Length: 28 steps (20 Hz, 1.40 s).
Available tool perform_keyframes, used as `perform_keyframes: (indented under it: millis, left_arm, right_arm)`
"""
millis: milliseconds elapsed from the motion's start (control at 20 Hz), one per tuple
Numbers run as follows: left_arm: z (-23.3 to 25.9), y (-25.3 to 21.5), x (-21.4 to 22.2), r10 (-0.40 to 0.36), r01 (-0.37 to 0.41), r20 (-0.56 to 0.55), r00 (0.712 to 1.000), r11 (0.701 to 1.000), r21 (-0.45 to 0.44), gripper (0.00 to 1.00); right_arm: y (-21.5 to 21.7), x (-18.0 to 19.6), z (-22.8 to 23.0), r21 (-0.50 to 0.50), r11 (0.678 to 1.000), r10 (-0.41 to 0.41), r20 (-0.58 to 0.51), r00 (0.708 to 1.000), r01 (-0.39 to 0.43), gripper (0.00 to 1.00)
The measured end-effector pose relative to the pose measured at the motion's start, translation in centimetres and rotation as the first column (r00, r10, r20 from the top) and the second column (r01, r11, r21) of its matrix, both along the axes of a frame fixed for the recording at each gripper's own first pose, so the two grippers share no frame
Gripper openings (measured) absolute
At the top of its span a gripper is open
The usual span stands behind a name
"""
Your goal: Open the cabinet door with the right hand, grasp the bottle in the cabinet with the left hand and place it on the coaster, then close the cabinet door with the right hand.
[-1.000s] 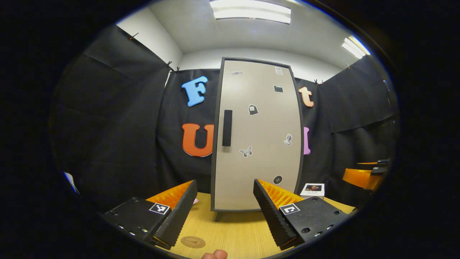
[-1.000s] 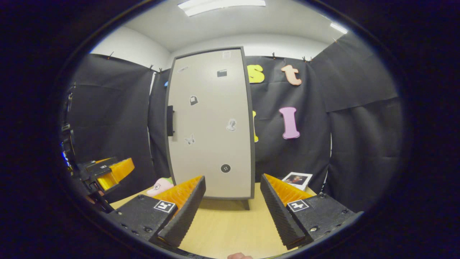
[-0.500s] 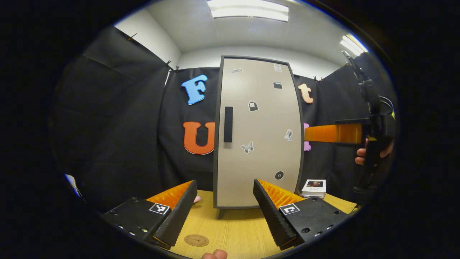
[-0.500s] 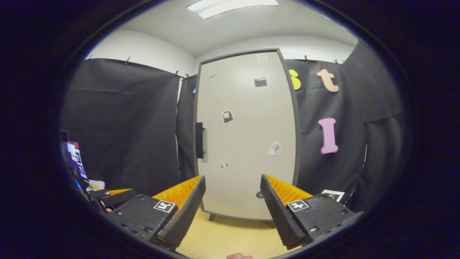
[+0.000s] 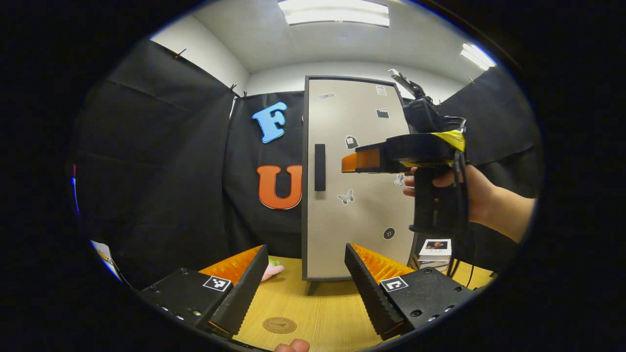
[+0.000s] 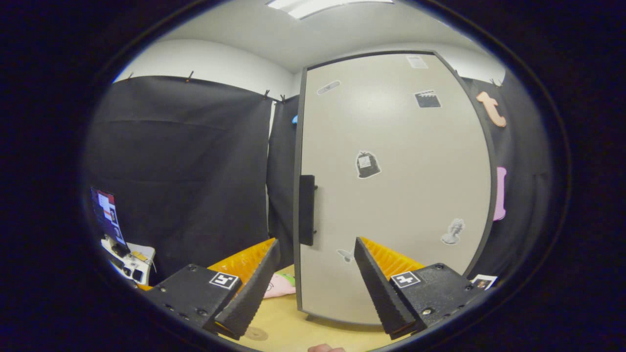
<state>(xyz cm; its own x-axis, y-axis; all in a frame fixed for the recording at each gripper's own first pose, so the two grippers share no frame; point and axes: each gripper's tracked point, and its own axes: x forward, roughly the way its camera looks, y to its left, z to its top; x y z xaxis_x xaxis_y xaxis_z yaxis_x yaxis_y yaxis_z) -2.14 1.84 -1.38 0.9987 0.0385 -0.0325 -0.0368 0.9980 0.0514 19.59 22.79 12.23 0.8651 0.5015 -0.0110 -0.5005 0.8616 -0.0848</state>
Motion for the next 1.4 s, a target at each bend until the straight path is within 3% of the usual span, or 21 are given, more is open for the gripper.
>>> perform_keyframes:
  millis: [400, 700, 750, 1000, 1150, 1300, 1400]
  left_arm:
    - [-0.8, 1.0, -0.9, 0.02, -0.02, -0.021, 1.0, 1.0, 0.002, 0.95]
    - [-1.2, 2.1, -0.6, 0.045, -0.045, -0.03, 0.999, 0.999, -0.004, 0.95]
    - [-1.2, 2.2, -0.5, 0.049, -0.049, -0.032, 0.998, 0.999, -0.005, 0.95]
    - [-1.1, 2.8, -0.2, 0.057, -0.058, -0.029, 0.998, 0.998, -0.008, 0.95]
    - [-1.2, 3.0, -0.2, 0.06, -0.06, -0.026, 0.998, 0.998, -0.006, 0.95]
    - [-1.1, 3.1, -0.3, 0.061, -0.062, -0.025, 0.998, 0.998, -0.011, 0.95]
    - [-1.1, 3.2, -0.5, 0.063, -0.063, -0.026, 0.998, 0.998, -0.011, 0.95]
  right_arm:
    - [5.0, 6.9, -0.8, 0.013, 1.0, 0.015, -0.098, 0.995, -0.014, 0.99]
    - [6.5, 9.0, 0.2, 0.001, 1.0, 0.012, -0.054, 0.998, -0.012, 0.94]
    - [6.7, 9.0, 0.4, -0.001, 1.0, 0.014, -0.054, 0.998, -0.014, 0.86]
    - [7.2, 9.9, 0.7, -0.013, 1.0, -0.013, -0.055, 0.998, 0.013, 0.64]
    - [7.3, 10.0, 0.7, -0.001, 0.999, -0.038, -0.055, 0.998, 0.038, 0.37]
    - [7.0, 10.4, 0.6, -0.012, 0.999, -0.041, -0.046, 0.998, 0.04, 0.31]
    - [7.1, 10.1, 0.6, 0.005, 0.999, -0.038, -0.054, 0.998, 0.038, 0.22]
